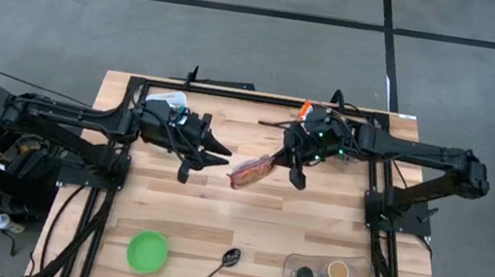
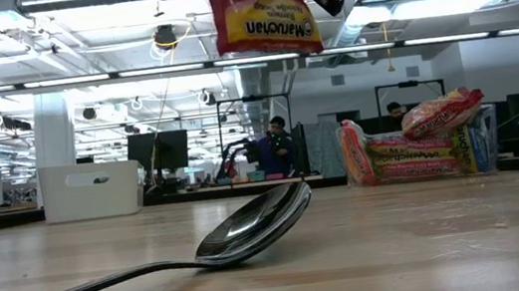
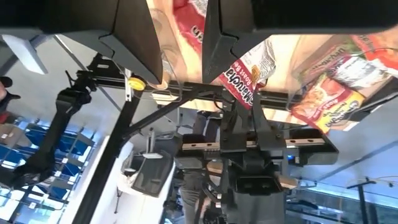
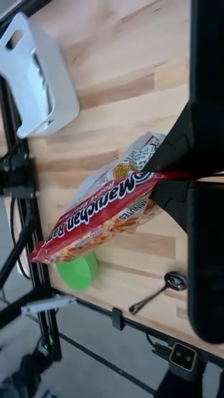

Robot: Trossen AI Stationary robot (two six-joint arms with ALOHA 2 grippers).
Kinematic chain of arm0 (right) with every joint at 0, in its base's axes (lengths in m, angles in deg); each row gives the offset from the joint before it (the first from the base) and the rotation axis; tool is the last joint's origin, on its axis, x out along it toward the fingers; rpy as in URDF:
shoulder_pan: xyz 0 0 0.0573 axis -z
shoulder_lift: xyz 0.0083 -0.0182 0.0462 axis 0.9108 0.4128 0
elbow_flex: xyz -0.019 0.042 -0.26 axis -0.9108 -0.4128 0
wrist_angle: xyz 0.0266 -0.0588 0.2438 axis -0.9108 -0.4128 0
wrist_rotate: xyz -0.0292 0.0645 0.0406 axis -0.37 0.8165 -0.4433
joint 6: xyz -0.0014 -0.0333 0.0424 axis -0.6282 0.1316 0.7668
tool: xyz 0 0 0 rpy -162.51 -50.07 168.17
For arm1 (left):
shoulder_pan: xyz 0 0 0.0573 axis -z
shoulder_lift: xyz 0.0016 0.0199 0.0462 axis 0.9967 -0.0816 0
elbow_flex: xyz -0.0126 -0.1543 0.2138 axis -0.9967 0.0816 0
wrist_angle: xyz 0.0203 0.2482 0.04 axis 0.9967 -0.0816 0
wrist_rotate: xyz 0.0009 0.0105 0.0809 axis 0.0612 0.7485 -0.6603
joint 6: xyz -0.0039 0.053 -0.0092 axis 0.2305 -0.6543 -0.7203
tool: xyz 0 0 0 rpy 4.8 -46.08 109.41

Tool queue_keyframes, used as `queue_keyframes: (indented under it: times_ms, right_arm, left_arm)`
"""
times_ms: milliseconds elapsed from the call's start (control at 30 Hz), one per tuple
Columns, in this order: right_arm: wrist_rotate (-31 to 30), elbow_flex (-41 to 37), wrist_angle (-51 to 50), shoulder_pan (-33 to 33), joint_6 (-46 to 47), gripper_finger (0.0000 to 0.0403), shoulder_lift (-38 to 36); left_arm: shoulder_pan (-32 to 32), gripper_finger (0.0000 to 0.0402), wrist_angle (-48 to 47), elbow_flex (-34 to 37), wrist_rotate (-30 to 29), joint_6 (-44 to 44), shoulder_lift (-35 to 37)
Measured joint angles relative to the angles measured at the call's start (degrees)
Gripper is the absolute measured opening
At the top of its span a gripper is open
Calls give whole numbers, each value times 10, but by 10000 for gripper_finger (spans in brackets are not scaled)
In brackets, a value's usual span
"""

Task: Pick & Place Food Item
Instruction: Put the red noodle pack into the top transparent bin

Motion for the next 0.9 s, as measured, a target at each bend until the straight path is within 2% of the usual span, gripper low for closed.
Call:
queue_keyframes:
  times_ms: [200, 400, 700, 900]
  right_arm:
    - [-29, 0, -22, 38, 5, 0, 0]
    - [-30, 0, -61, 98, 14, 0, -7]
    - [-54, 49, -204, 204, 15, 0, -53]
    - [-54, 63, -246, 268, 67, 0, -76]
  left_arm:
    - [-19, 108, 3, 0, 0, 0, 0]
    - [-29, 108, 5, 0, 0, -1, 0]
    - [-29, 108, 5, 0, -29, -1, 0]
    - [-29, 108, 6, 0, -39, -1, 0]
